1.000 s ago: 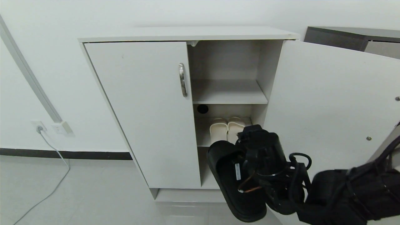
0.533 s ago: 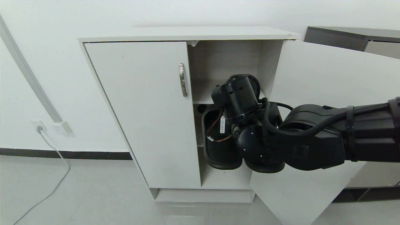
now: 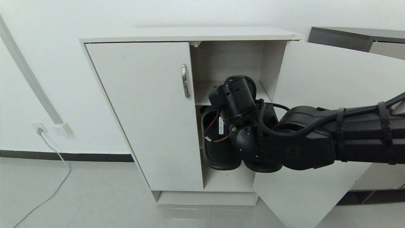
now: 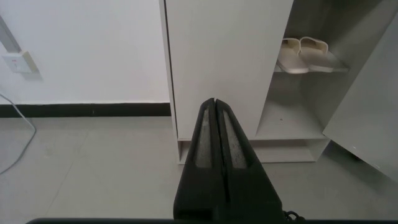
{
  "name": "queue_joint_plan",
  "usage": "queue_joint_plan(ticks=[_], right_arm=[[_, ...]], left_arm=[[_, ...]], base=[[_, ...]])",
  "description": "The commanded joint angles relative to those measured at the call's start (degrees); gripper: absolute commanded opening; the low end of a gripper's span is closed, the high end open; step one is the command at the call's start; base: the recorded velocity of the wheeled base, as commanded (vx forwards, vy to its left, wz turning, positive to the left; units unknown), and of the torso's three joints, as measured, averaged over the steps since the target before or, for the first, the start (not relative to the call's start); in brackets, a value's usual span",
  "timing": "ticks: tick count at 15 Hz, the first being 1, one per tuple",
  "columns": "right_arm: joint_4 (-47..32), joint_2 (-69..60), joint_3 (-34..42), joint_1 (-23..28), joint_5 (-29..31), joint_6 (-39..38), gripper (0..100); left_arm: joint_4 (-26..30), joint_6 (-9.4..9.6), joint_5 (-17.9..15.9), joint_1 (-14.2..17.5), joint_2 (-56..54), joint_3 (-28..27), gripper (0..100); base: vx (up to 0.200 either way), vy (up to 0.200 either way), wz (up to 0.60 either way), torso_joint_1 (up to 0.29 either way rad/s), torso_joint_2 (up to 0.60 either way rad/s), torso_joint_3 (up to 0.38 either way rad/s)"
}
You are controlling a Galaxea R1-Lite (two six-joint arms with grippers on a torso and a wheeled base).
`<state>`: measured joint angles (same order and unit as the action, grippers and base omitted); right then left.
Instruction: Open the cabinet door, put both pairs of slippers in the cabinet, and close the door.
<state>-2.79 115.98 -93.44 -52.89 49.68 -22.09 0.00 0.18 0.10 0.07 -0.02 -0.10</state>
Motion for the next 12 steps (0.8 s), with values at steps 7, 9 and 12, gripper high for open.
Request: queue_joint_plan(ticks=[7,9,12], right_arm=[[-0.02,0.21,-0.95,0.25,-0.02,0.64,0],[-0.02,0.56,-0.95,0.51,-0.02,0.64,0],[0.51,1.09,-0.95,0.6,0.07,0.47,0]], left_arm=[[0.0,-0.01,-0.01,0.01,0.02,0.01,0],[0.0,-0.01,-0.01,0.01,0.02,0.01,0],[0.0,-0.01,-0.01,0.01,0.02,0.01,0]], base=[[0.2,0.0,0.0,0.001,0.0,0.003],[0.2,0.0,0.0,0.0,0.0,0.0],[0.2,0.0,0.0,0.002,0.0,0.004]])
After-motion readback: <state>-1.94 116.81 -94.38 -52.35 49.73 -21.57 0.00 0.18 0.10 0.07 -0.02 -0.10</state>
